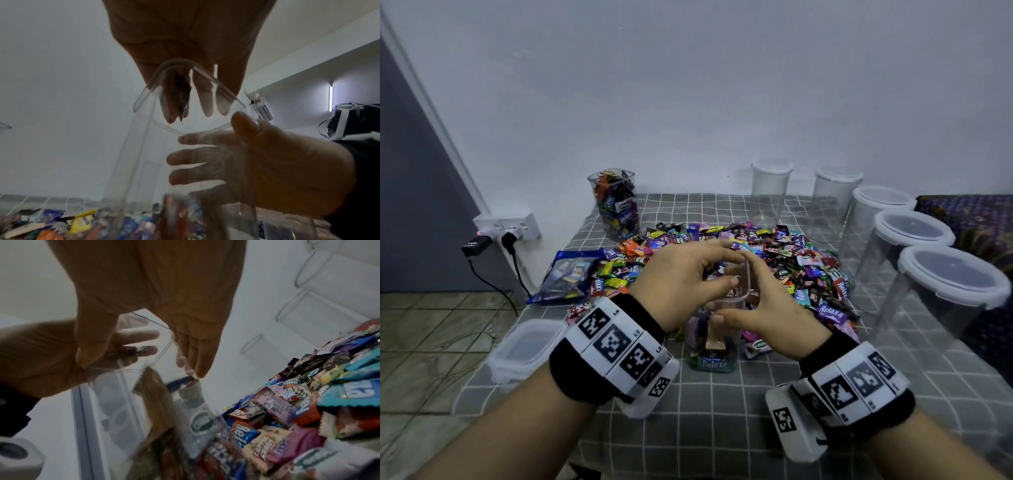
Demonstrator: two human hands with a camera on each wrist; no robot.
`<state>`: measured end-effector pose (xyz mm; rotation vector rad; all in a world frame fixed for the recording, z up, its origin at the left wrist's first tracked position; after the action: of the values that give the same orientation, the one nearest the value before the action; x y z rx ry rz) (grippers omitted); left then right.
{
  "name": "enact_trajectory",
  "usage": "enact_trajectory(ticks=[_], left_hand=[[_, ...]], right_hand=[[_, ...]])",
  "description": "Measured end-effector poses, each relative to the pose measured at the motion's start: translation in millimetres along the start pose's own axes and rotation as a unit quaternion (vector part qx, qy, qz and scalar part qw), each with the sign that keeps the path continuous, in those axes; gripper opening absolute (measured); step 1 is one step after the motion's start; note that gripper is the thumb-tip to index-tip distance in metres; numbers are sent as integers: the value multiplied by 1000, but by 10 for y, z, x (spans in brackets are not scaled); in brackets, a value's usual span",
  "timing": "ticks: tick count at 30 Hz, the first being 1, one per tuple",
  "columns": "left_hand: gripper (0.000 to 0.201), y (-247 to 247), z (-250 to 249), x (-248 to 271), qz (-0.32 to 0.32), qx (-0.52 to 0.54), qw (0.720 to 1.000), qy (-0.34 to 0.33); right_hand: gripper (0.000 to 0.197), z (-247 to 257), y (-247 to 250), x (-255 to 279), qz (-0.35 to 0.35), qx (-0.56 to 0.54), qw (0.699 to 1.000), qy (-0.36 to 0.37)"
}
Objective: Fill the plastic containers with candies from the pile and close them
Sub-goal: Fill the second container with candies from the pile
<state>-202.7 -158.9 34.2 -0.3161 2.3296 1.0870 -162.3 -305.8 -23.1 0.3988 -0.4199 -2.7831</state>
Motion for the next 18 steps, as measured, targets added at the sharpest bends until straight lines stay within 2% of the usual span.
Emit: enact_trajectory(ticks=[2,6,9,13,16,18], left_hand=[[28,-2,-9,10,2,-6,1000,-5],[25,-7,-7,53,-7,65,998,11],[31,-36,-19,118,-42,104,994,13],[39,-46,1,259,-140,135,981,26],[46,28,202,272,-203,149,962,106],[51,84,472,221,-217,132,947,195]], right_hand=[[98,9,-2,7,5,-18,1000,3],[111,2,-11,5,7,-7,1000,23],[117,-51,19,-26,33,33,998,33],[98,-70,148,-6,78,126,988,50],[98,-171,299,2,94,296,950,24],[91,-249,431,-10,61,389,919,-25]])
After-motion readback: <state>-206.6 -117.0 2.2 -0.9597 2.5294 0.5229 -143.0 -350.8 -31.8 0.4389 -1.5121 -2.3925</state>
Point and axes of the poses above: each hand's wrist, its own x-axis away from the middle knuckle, its own y-axis out of the back of the hand, z = x × y, the point moved 2 cm from there along -x, towards the middle knuckle, and after that the axes turned 12 degrees about -z, right-handed, at the moved point
